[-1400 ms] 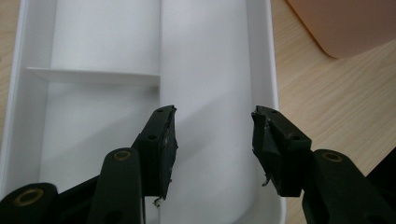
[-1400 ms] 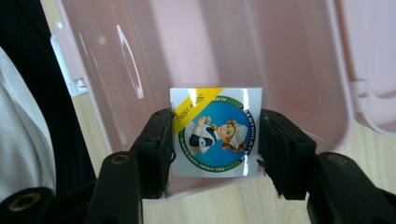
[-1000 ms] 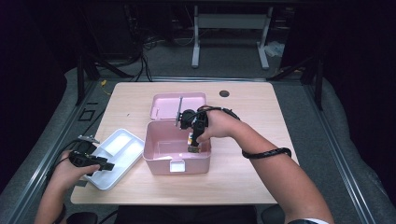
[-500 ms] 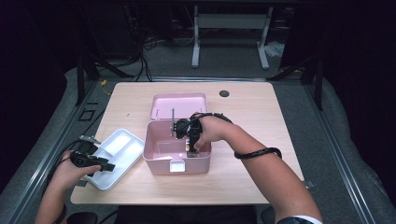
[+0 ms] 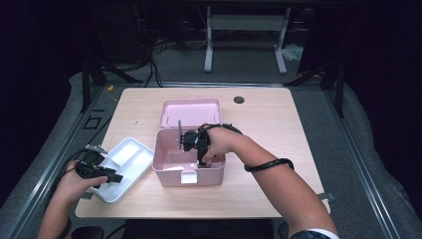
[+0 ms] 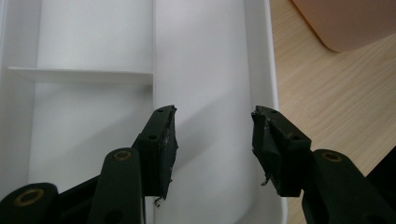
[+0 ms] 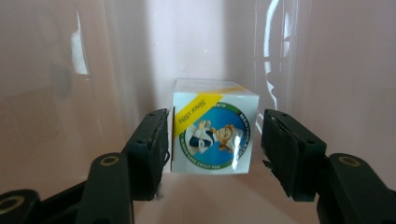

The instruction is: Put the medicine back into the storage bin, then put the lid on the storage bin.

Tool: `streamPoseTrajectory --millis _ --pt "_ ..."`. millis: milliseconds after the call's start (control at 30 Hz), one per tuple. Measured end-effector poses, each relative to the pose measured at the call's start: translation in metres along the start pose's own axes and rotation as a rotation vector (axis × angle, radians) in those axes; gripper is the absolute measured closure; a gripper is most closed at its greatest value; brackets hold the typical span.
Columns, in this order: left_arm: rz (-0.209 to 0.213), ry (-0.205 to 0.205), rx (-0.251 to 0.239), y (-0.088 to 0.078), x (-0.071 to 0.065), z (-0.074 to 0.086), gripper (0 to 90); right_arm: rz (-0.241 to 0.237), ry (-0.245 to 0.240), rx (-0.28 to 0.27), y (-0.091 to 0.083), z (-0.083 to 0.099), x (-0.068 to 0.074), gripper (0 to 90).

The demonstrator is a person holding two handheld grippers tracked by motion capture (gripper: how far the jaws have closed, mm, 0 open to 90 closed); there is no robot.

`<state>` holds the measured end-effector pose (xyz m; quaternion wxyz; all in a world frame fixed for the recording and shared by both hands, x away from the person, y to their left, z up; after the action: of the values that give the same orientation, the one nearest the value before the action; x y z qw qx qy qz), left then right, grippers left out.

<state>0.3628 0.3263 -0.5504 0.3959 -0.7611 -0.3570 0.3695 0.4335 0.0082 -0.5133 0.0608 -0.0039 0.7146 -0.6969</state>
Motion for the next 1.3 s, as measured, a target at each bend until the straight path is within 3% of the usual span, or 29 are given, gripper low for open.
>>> streamPoseTrajectory --millis 400,467,700,833,1000,1067,1300 --pt "-0.001 0.008 -0.015 0.002 -0.001 -0.001 51.9 0.020 0.062 -0.087 -0.044 0.012 0.004 42.7" --pt "0.001 0.003 -0.013 0.002 0.000 -0.001 52.6 0.039 0.081 -0.110 -0.059 0.023 0.005 42.8" --pt "0.003 -0.002 -0.033 0.000 0.002 -0.001 55.2 0.089 0.156 -0.182 -0.083 0.058 0.005 42.9" --pt "-0.005 -0.012 -0.031 0.001 0.003 -0.001 55.9 0.116 0.228 -0.213 -0.085 0.085 0.001 43.6" --pt "-0.023 -0.012 -0.048 -0.002 0.005 -0.004 58.0 0.140 0.326 -0.202 -0.078 0.115 0.000 43.7" --pt "-0.040 -0.028 -0.048 -0.002 0.006 -0.006 59.8 0.146 0.347 -0.193 -0.072 0.125 0.002 43.7" --pt "-0.058 -0.017 -0.040 -0.003 0.006 -0.016 62.0 0.143 0.401 -0.195 -0.052 0.144 0.013 43.6"
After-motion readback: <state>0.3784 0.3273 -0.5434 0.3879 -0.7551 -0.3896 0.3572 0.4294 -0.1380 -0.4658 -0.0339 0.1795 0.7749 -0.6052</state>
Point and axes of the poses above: each handheld gripper's, and its own axes: y roughly forward along the jaws, z roughly out of its underside, x roughly to its left, the point moved 5 cm from there along y, roughly forward along the jaws, and after that the axes turned 7 degrees about -y, right-handed, at the moved point
